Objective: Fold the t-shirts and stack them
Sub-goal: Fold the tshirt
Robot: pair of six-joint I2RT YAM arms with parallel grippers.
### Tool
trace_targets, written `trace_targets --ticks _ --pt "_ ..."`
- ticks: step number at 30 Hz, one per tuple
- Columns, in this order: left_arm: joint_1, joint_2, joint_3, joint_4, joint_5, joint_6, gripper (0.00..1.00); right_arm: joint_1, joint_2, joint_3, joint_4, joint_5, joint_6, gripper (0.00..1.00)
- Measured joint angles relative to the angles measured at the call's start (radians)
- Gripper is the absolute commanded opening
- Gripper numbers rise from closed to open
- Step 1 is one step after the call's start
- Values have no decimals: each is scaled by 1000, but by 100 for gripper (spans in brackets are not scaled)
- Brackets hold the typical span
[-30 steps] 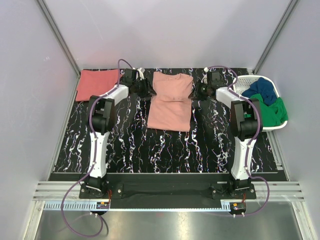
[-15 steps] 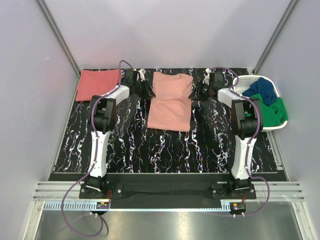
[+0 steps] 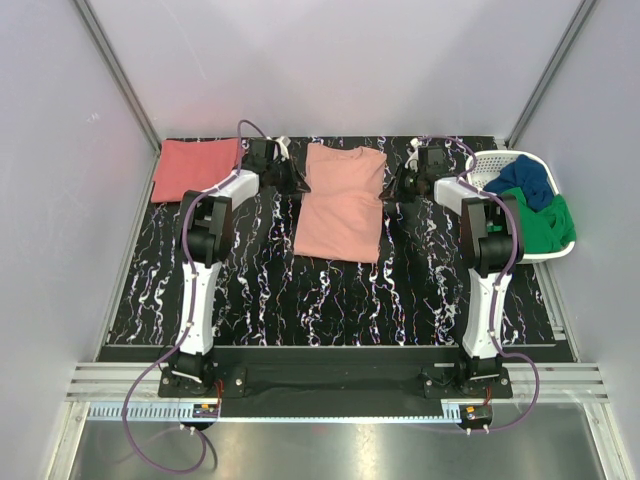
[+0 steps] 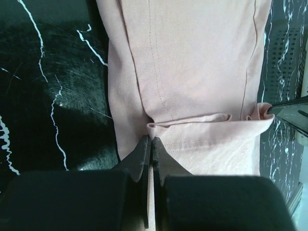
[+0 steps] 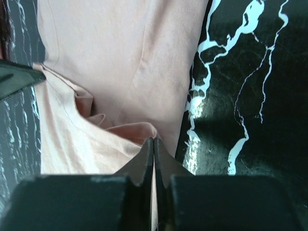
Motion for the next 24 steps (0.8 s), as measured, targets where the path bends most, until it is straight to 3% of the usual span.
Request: trace_targets --ticks 9,11,15,17,20,24 --pt "0 0 -10 10 -22 -28 0 -5 37 66 -22 27 13 2" --pt "0 0 -16 17 -28 -33 0 -5 43 73 -24 31 15 10" --pt "1 0 -37 35 -37 -48 0 -5 46 73 -35 50 18 18" --pt "2 0 -45 44 -38 -60 0 -5 46 73 -37 55 19 35" --pt "4 0 -58 65 -35 -78 8 -5 46 73 -40 63 24 39" --pt "8 -8 -85 100 -31 -103 25 -5 37 73 -69 83 29 28"
